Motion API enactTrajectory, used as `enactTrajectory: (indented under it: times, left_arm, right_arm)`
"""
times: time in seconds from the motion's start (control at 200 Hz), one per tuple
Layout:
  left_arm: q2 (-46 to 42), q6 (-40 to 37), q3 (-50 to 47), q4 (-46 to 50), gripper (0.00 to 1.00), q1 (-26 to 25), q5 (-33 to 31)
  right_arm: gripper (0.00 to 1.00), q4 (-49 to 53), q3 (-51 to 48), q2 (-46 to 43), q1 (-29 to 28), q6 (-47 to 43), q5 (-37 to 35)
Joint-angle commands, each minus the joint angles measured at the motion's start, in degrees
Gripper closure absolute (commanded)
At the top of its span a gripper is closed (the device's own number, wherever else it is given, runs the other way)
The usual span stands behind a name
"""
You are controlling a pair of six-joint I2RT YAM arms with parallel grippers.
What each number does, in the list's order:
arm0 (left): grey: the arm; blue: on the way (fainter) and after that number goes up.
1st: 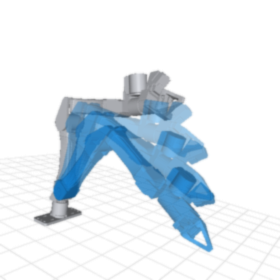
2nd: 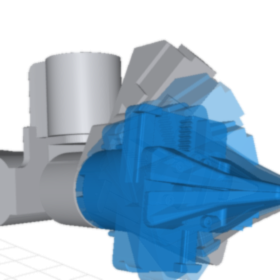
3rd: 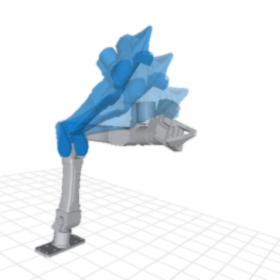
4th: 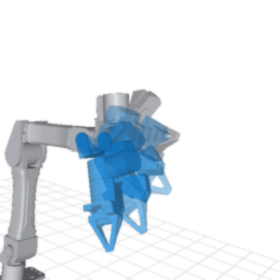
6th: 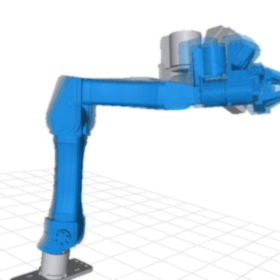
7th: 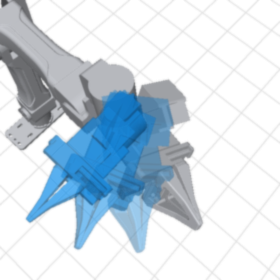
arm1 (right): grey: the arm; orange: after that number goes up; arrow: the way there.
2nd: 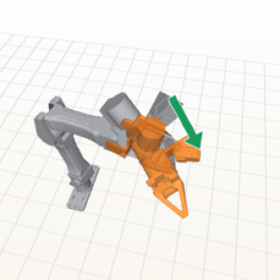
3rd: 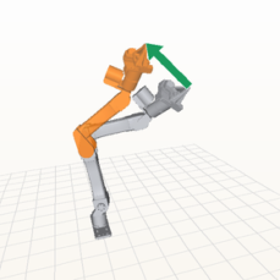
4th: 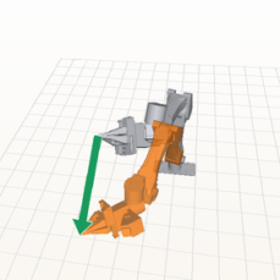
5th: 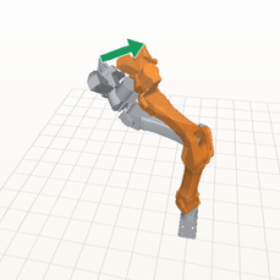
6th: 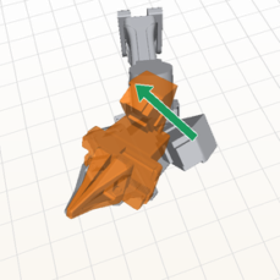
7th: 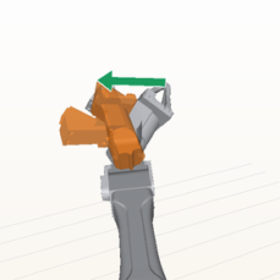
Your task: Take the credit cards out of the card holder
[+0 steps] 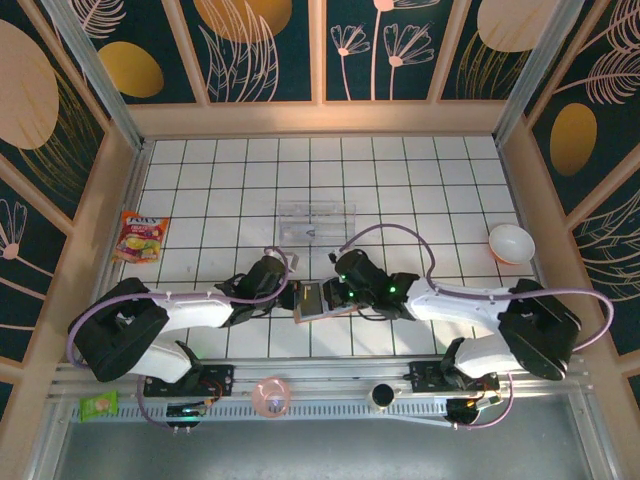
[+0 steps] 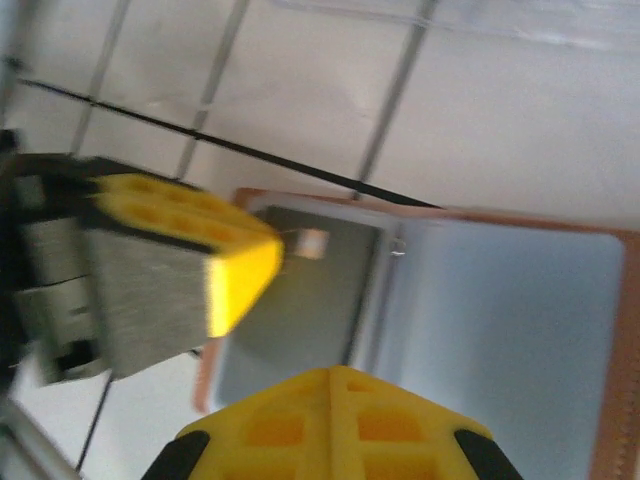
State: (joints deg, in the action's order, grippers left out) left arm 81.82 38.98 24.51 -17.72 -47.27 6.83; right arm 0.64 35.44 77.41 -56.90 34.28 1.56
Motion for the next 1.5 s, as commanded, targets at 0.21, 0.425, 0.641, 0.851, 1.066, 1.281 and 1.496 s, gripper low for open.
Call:
enactTrajectory:
  times: [0.21,0.425,0.641,0.851,1.066,1.281,1.496]
  left_arm:
    - [3.2,-2.49,3.6,1.02,1.0,-0.08,-1.01]
    - [-4.73,-2.42,4.94,4.13,0.92,-0.1,-2.53]
    - [-10.7,-0.13,0.43,6.46,0.75,-0.09,-2.47]
    - [-9.86,2.95,-5.46,1.33,0.62,-0.06,0.98]
    - [-7.1,1.9,-5.98,0.49,0.56,-0.06,-1.12]
    - [-3.85,0.77,-4.22,-0.95,0.62,-0.1,-3.09]
    - [-1.84,0.05,-2.24,-1.58,0.68,-0.05,-2.96]
  right_arm:
    - [1.0,-3.34,-6.97,0.64,2.59,8.29,-2.27]
    - [0.72,-8.9,-8.03,-9.63,2.32,4.39,-0.39]
    - [0.68,-7.7,-3.19,-4.28,2.11,-0.75,4.24]
    - [0.79,-13.55,-2.69,3.24,5.19,1.74,12.3]
    - [0.73,-15.05,-2.12,6.78,4.97,3.37,13.69]
    - [0.73,-14.19,-2.0,7.73,3.65,7.19,10.18]
    - [0.75,-15.67,-2.86,7.85,3.02,9.97,8.39]
